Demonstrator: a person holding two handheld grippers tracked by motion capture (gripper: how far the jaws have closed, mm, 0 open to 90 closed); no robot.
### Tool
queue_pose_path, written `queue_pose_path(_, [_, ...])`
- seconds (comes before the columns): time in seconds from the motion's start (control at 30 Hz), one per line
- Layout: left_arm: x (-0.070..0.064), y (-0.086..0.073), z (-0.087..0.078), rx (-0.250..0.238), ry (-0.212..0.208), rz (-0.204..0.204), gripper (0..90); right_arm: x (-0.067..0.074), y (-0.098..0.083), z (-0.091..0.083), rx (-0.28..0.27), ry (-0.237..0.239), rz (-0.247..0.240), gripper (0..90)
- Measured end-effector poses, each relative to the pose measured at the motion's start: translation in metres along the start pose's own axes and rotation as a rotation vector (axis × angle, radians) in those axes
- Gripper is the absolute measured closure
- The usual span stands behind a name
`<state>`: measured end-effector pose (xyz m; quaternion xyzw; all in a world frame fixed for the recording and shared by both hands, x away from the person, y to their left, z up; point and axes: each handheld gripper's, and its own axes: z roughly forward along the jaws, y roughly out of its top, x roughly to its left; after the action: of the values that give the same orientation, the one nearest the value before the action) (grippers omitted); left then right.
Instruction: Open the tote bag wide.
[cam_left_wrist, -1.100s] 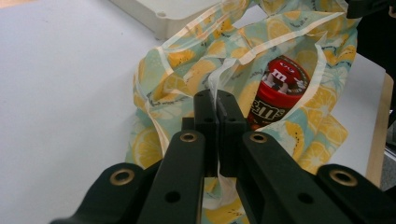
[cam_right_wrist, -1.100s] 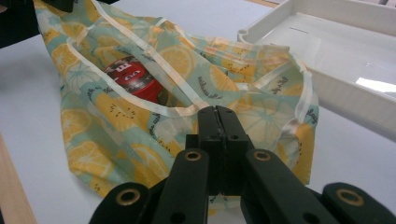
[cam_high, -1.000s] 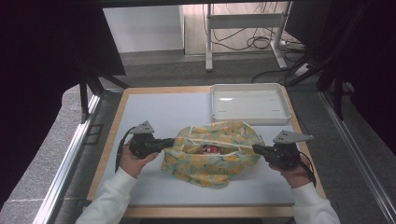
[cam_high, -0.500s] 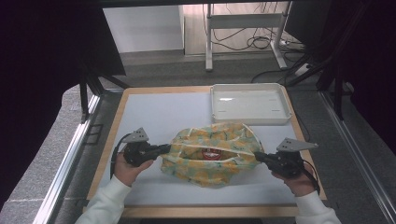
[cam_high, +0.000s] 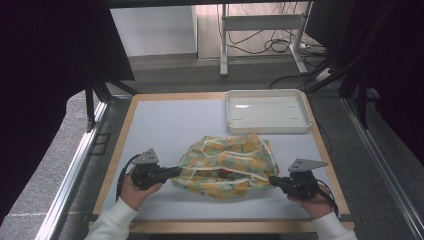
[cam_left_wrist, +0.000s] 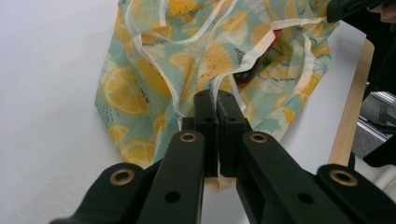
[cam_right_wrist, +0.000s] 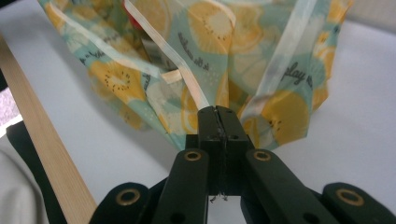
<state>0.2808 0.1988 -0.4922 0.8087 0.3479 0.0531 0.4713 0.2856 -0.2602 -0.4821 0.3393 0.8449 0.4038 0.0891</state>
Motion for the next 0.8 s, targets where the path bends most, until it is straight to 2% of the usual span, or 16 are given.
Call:
queue_pose_path(0.1, [0.0,-0.004,0.005,0.028,0.004,0.003,89.6,-0.001,-0.004,0.003,0.029,-0.006,0.003,89.1])
queue_pose_path(0.3, [0.002,-0.008,0.011,0.058,0.002,-0.008,89.6,-0.006,-0.01,0.006,0.051,-0.012,0.028,89.1])
queue_pose_path(0.6, [0.0,-0.009,0.014,0.07,0.004,0.004,89.5,-0.003,-0.007,0.003,0.028,-0.013,0.009,88.9])
queue_pose_path(0.77, [0.0,-0.007,0.013,0.062,0.003,0.004,89.5,0.006,0.009,-0.005,-0.033,-0.051,-0.035,60.5])
queue_pose_path(0.8, [0.0,-0.007,0.013,0.062,0.003,0.004,89.5,0.006,0.009,-0.005,-0.033,-0.051,-0.035,60.5])
